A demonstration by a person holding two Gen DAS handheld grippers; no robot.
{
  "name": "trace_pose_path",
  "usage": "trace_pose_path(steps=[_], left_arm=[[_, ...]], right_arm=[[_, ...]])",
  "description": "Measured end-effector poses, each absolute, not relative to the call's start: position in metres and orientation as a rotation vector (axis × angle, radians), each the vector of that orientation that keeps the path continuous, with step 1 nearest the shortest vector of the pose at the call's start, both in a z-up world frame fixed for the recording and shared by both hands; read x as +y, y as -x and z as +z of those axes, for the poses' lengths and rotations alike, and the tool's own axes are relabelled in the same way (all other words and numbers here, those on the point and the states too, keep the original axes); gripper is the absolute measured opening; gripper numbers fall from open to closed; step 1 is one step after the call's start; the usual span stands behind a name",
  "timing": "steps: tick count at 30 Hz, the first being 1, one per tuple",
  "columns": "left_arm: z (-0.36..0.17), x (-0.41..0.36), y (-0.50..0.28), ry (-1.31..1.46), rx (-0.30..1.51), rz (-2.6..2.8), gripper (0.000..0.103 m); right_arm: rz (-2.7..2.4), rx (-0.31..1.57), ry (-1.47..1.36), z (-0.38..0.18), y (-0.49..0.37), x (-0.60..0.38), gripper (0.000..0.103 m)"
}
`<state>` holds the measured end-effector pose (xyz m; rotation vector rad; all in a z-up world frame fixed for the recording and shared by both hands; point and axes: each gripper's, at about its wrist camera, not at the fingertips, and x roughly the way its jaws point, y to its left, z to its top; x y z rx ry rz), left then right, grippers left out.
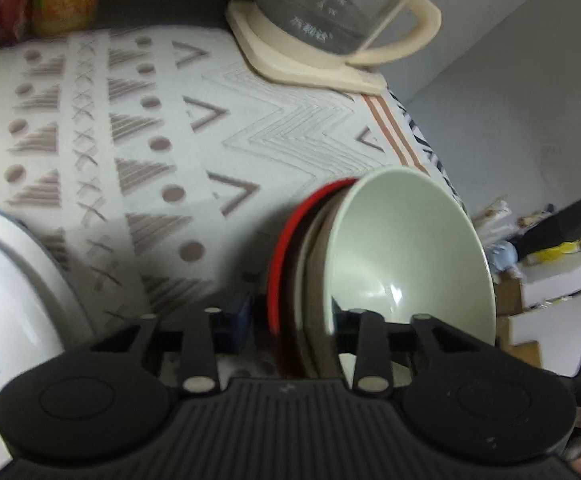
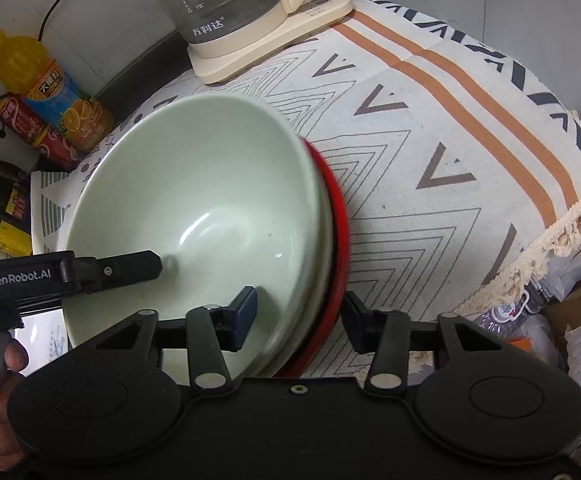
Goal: Organize plates and bowls
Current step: 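Close both tools on the rim of the red bowl stack, then lift the bowl stack with both tools and carry it over the plates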
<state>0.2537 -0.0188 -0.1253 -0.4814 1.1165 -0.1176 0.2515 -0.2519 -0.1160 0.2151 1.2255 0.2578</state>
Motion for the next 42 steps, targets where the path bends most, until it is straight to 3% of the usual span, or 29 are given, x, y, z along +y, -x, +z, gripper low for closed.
trace_pose_path(steps=[8,42], left_arm=[[-0.120,-0.015,-0.250,0.426,1.110,-0.117,0.029],[-0.054,0.030,-0.212,0.520,0.934,0.038,0.029]], right_arm=[[0.292,1.190,-0.234,-0.108,-0.245,-0.255,0.032],[0.461,1.080,-0.252,-0.056,-0.261,-0.216,0.031]])
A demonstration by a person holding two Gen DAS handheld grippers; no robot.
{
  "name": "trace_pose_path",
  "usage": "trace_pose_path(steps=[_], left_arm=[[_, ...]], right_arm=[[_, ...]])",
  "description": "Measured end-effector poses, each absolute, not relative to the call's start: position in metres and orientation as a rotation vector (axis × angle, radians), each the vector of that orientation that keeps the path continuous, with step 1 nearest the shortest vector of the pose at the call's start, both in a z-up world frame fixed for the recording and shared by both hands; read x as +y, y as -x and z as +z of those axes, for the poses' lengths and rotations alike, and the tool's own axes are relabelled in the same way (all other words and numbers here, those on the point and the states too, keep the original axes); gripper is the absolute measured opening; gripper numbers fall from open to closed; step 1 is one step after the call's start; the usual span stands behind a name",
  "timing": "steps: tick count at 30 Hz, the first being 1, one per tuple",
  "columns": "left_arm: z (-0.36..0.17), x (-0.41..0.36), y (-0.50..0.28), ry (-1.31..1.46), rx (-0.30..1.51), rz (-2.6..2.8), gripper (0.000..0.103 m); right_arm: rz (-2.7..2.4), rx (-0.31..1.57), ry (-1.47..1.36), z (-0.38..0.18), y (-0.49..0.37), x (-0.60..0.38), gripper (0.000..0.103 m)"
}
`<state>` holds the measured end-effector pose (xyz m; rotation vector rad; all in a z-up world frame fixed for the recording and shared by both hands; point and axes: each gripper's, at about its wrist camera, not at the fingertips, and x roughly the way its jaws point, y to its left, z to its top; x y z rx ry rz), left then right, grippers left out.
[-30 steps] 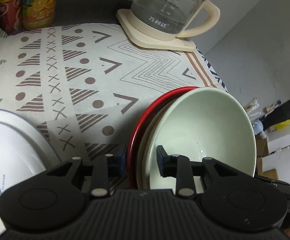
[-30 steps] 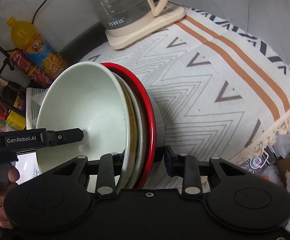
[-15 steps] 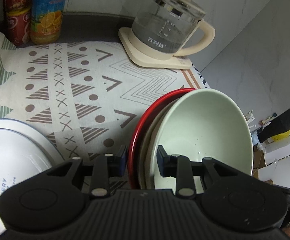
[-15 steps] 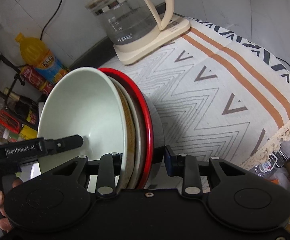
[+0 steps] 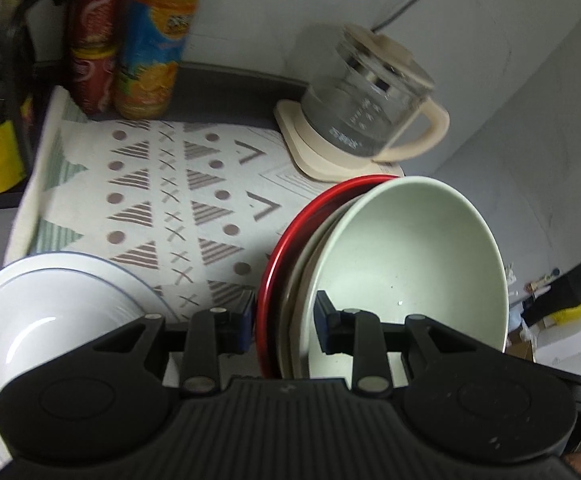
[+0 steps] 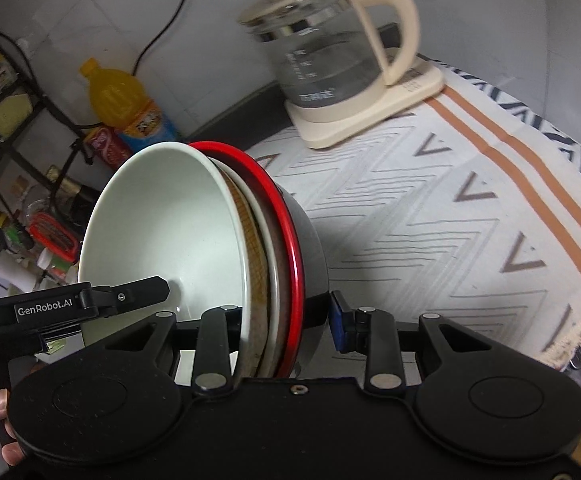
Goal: Organize plates and bowls
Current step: 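Lift the bowl stack with both tools and carry it over the plates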
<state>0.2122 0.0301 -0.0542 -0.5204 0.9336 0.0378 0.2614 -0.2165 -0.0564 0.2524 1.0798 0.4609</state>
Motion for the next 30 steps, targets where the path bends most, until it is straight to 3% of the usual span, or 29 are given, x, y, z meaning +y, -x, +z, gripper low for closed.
trace_pose_path(steps=[30], left_arm=[[-0.039,0.135,-0.086,0.685,0.837,0.435,0.029]], right_arm=[[0.848,1.163,-0.069,-0.058,-0.229,-0.069,0.031]])
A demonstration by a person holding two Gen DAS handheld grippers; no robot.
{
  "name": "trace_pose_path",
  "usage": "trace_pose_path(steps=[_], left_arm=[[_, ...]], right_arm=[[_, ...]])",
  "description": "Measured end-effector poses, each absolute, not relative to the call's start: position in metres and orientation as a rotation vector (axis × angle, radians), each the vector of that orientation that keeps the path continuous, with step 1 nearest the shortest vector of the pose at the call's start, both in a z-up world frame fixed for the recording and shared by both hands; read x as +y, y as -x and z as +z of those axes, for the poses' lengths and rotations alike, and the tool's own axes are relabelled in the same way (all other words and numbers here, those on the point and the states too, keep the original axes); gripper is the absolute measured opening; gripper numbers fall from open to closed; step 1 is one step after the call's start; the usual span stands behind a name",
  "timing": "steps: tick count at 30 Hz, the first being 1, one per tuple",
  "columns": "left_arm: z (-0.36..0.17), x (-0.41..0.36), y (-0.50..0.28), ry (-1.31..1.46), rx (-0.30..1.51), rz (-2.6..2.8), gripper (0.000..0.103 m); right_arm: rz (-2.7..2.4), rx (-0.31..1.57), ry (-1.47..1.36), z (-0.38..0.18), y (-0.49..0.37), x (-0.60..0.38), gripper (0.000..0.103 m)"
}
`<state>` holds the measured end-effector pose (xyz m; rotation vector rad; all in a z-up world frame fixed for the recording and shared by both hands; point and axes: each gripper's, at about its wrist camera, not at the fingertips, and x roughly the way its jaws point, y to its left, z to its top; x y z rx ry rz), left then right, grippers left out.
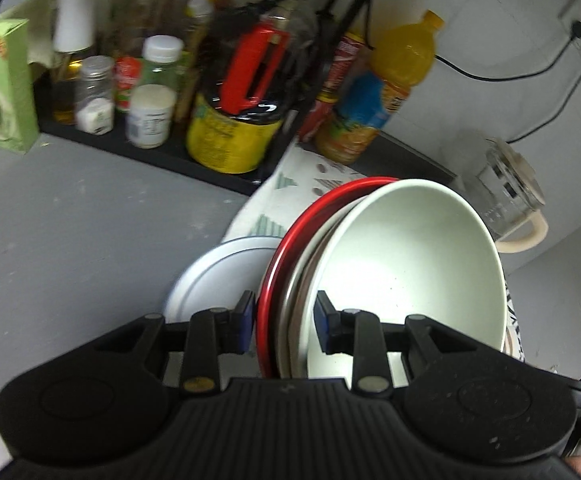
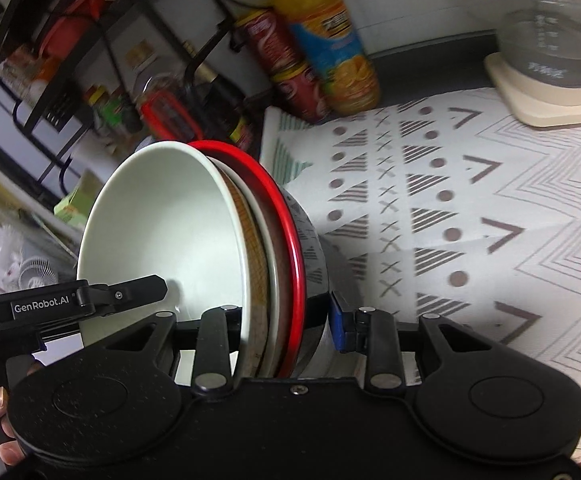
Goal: Organize plates and bowls
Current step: 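Lift the bowl stack with both tools and carry it over the plates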
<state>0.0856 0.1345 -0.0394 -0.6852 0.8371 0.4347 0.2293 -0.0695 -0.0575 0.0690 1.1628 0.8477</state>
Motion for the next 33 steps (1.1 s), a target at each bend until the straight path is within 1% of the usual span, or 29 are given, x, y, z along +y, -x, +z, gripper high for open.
trace_pose_path(steps=[10,22,27,33], left_arm=[[-0.056,0.145,-0.074,0.718,0.901,0.488,0.029],[-0.076,0.152,-0.082,0.730,0.991,0.490,0.029],[-0.077,0.152,-0.085,0.723,1.002,0.459,0.029],[-0.081,0.159,-0.093,0.723,1.028,0.409,0.029]], right_arm=[[0.866,1.240,-0.023,-0.077,-0.218,-0.053,0.031],[0.838,1.327,-0.011,-0.095,-0.218,-0.048,0.031],[0.824,1.373,-0.039,-0.098,-0.226,-0.052,0.032],[0.830,1.370,-0.005,-0.095,-0.229,-0.045,0.039]])
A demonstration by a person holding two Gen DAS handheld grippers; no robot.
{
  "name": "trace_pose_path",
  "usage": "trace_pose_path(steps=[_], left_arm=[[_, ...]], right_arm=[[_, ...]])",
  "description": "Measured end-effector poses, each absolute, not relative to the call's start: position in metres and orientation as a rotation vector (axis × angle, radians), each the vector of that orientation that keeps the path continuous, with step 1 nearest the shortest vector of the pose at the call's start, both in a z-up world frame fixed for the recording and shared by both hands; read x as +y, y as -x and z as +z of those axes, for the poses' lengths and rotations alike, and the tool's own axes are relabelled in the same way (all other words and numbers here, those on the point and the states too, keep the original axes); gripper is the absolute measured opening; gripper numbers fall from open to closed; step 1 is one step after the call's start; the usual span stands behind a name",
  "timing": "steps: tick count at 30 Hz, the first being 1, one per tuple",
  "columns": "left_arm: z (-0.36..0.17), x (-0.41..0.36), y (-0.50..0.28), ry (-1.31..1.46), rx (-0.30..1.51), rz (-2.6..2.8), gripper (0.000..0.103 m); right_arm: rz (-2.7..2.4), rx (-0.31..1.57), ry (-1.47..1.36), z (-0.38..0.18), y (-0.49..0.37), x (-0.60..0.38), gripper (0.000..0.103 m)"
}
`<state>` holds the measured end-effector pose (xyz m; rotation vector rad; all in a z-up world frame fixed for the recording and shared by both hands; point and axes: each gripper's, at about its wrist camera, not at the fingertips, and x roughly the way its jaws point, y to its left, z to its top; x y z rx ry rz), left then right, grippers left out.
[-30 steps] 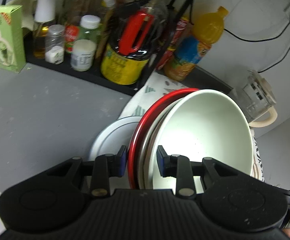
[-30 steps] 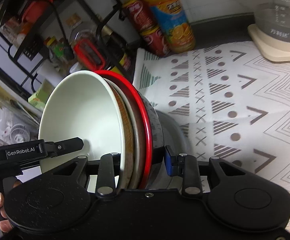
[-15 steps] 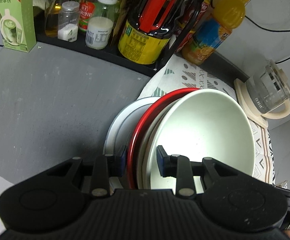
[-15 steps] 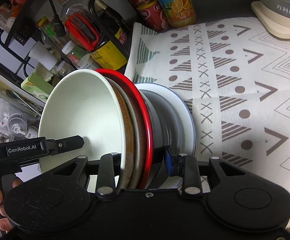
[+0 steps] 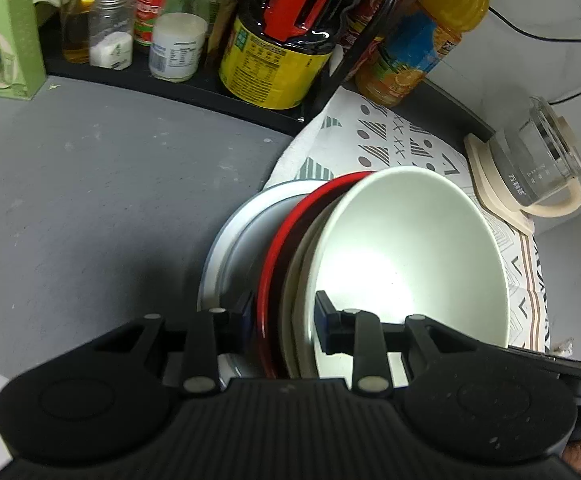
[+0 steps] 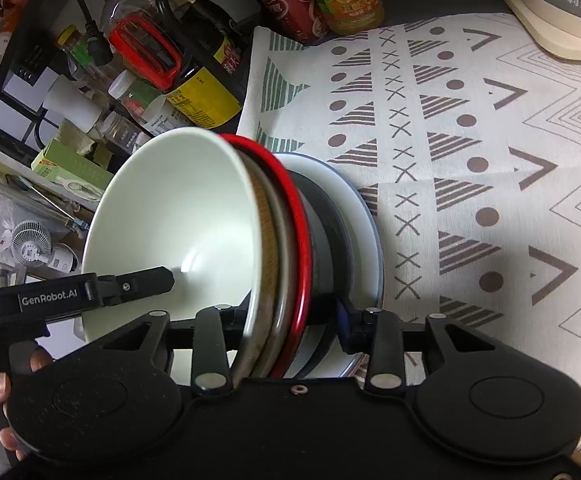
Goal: Organize plates and bowls
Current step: 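Lift the bowl stack with both tools and carry it over the plates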
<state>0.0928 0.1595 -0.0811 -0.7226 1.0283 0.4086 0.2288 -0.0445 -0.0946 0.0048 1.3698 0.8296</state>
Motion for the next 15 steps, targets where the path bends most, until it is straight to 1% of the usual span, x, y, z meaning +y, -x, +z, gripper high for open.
trace_pose_path(steps=[3,5,15], left_arm=[[-0.082,0.162,-0.097,0.705,1.046,0.380,0.030],[-0.085,0.165,-0.099,0.712,1.049,0.360,0.033],[-0.099,0.178,-0.117,0.673,1.107,0.269,0.034]], right_arm=[[0.824,1.365,-0.002,-0.096,-0.230,-0.041,0.039],[0.824,1.358,0.007,-0.096,-0.230,-0.039,0.039],[0.766,1.334,-0.046,-0.101,-0.231,-0.038,0.039]])
